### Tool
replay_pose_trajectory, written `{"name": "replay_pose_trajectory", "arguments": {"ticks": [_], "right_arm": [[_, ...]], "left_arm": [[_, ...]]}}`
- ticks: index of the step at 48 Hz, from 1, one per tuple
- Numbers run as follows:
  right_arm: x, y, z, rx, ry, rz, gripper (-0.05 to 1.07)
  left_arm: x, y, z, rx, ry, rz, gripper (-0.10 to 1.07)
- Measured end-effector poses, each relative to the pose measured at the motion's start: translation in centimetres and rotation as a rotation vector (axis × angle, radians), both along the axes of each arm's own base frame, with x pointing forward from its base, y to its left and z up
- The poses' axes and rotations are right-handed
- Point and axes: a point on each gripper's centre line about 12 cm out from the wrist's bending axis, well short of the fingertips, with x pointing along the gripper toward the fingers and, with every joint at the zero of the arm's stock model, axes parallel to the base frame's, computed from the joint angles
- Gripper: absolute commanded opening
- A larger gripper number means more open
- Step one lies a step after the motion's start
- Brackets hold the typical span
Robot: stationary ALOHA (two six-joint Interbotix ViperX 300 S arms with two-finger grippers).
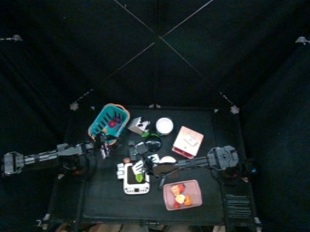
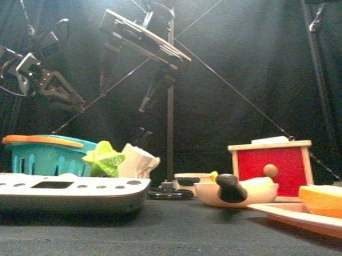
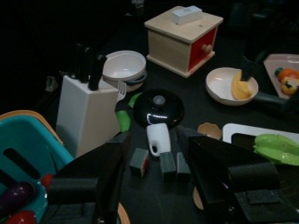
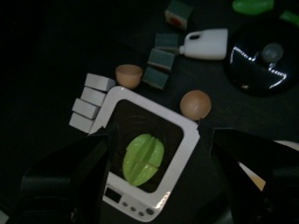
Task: Grab cleaver
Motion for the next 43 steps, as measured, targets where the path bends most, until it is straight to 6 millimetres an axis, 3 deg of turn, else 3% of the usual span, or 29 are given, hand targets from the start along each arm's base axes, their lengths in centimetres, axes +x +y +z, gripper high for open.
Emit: {"name": "replay_pose_trajectory", "arguments": {"ticks": [22,43], "right_arm": [[-0.5,-9.1,3.2,-0.100,0.001,0.087,1.01],[-1.7,-17.3,4.0,-0.183,0.021,0.133,1.01]], "left_arm": [[0.2,-1.1,-0.4,-0.006,0.008,-0.054,0.84],[0.2,-1.1,-0.3,-0.004,0.007,-0.055,0.84]]}}
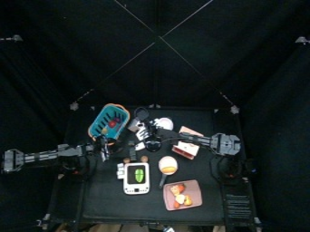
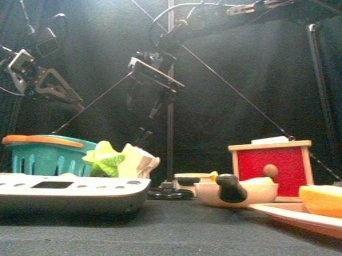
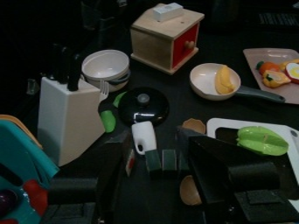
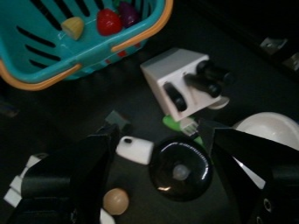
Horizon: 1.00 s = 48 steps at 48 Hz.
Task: Grab cleaver
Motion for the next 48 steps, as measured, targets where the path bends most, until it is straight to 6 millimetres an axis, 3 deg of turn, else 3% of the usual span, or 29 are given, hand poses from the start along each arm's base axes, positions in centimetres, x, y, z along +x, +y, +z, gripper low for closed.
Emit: {"name": "replay_pose_trajectory", "arguments": {"ticks": [11,29,48], "right_arm": [[0.4,-2.2,0.1,-0.062,-0.036,0.081,1.01],[-0.1,-2.7,-2.5,-0.035,-0.002,0.207,1.01],[-0.6,-4.0,-3.5,-0.042,-0.022,0.200,1.01]], "left_arm": [[0.0,0.0,0.0,0.000,0.001,0.000,0.84],[-0.1,0.0,-0.3,-0.003,0.009,0.002,0.84],[-0.2,0.2,-0.4,-0.005,0.010,0.013,0.84]]}}
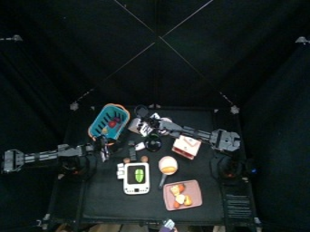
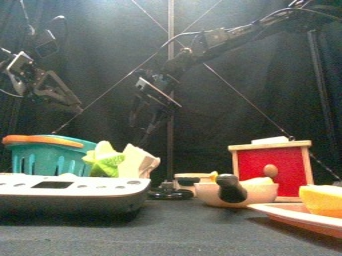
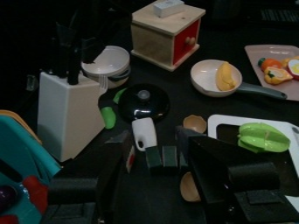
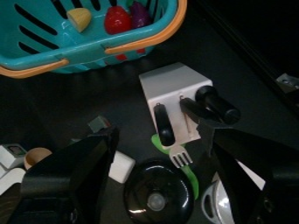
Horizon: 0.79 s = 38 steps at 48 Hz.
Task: Grab cleaver
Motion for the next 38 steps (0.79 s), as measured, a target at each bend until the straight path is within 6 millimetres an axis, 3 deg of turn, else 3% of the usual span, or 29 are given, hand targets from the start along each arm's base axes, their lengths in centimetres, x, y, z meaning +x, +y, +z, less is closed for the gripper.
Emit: {"name": "replay_pose_trajectory", "arguments": {"ticks": [21,38], "right_arm": [[-0.11,-0.08,-0.44,-0.009,0.004,0.004,0.99],[-0.10,-0.24,-0.95,-0.021,0.025,0.006,0.78]], "left_arm": [[-0.01,0.06,-0.03,0.001,0.002,0.003,0.84],[-0.09,0.10,-0.21,0.000,0.006,0.006,0.84]]}}
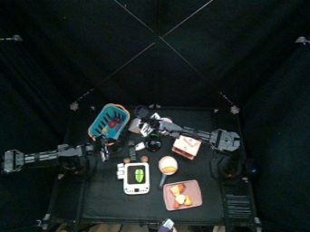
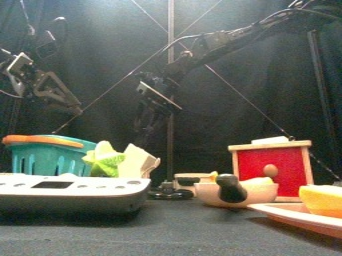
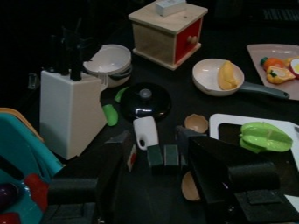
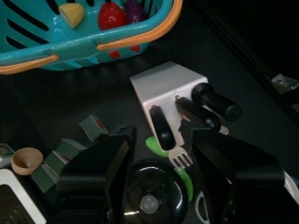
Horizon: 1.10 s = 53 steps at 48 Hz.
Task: Grab cleaver
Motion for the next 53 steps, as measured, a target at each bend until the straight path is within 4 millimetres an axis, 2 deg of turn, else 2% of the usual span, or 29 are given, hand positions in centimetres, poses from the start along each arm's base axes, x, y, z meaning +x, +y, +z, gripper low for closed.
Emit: {"name": "replay_pose_trajectory", "arguments": {"ticks": [9,17,36,53], "right_arm": [[0.0,0.0,-1.1,0.014,0.033,-0.005,0.77],[0.0,-0.1,-1.1,0.012,0.033,-0.006,0.75],[0.6,-0.4,-1.1,0.017,0.021,-0.013,0.54],[1.4,-0.7,-1.1,0.019,0.007,-0.019,0.45]], "left_arm": [[0.0,0.0,0.1,0.000,-0.001,0.002,0.84],[0.0,0.1,0.0,0.002,-0.001,0.002,0.84],[0.0,0.1,0.1,0.001,-0.003,0.005,0.84],[0.0,0.1,0.0,0.000,0.000,0.003,0.84]]}}
